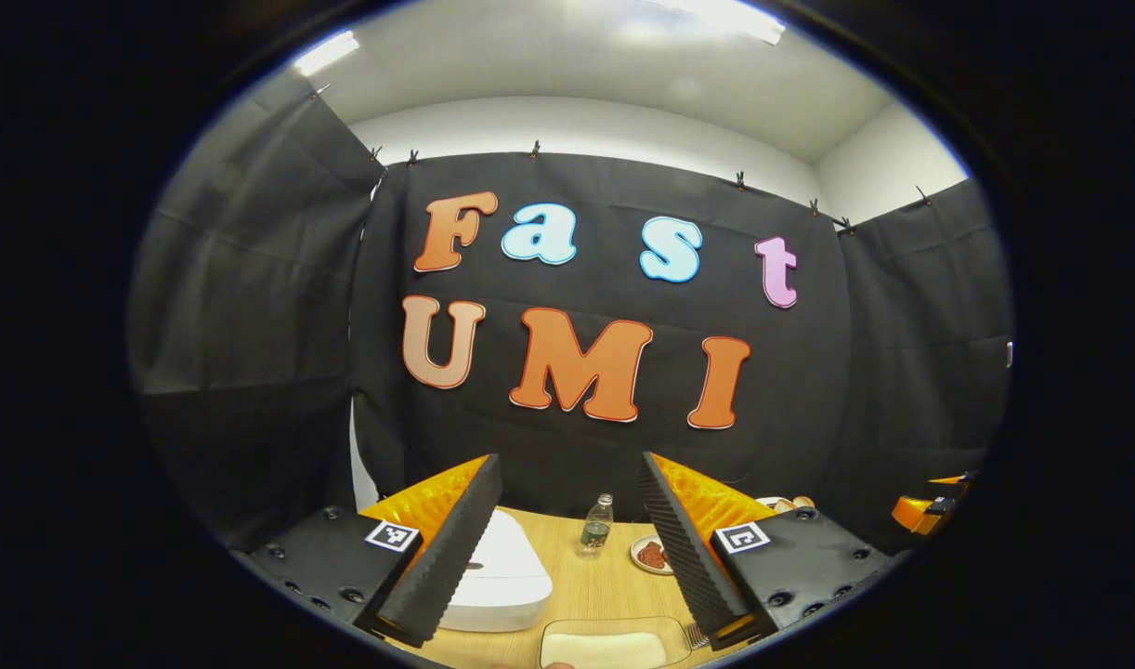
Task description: Close the left gripper, press the button to open the rice cooker; take a wooden spoon from the chopstick holder with the right hand, scoop a spoonful of rice and pour it into the rice cooker, then put the wooden spoon back into the chopstick holder.
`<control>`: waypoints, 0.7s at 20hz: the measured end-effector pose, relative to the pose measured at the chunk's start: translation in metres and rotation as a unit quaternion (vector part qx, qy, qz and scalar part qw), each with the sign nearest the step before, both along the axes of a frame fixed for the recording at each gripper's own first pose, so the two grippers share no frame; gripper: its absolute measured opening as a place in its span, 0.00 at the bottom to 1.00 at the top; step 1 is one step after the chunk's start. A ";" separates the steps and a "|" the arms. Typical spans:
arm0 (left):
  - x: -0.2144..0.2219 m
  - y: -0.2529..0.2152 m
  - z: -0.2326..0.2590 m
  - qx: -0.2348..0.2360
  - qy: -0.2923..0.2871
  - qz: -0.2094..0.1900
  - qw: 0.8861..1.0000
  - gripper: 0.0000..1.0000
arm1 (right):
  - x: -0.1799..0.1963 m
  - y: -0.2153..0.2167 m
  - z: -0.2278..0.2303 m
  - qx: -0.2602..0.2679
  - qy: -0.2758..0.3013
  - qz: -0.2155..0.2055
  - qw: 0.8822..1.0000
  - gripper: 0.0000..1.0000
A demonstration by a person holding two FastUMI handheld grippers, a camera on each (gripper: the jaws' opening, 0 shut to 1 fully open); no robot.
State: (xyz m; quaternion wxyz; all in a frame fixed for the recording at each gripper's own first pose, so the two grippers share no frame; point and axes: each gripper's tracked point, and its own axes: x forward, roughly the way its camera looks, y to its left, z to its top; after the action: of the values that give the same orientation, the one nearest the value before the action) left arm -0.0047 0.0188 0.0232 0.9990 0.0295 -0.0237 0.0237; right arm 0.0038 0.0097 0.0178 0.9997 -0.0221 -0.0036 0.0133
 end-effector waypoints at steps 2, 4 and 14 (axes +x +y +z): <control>-0.001 0.003 0.001 -0.002 0.000 0.001 1.000 1.00 | 0.000 0.003 0.001 0.001 0.000 0.004 1.000 0.95; 0.001 0.001 0.001 -0.009 0.002 -0.006 1.000 0.99 | 0.003 0.004 0.001 -0.003 -0.001 0.004 1.000 0.95; 0.002 0.008 -0.003 -0.012 0.014 0.004 1.000 0.38 | 0.009 0.001 0.001 -0.008 0.002 -0.002 1.000 0.95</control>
State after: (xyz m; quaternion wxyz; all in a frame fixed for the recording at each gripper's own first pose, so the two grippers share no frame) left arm -0.0023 0.0272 0.0199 0.9994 0.0182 -0.0097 0.0272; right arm 0.0126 0.0106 0.0190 0.9995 -0.0306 -0.0011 0.0118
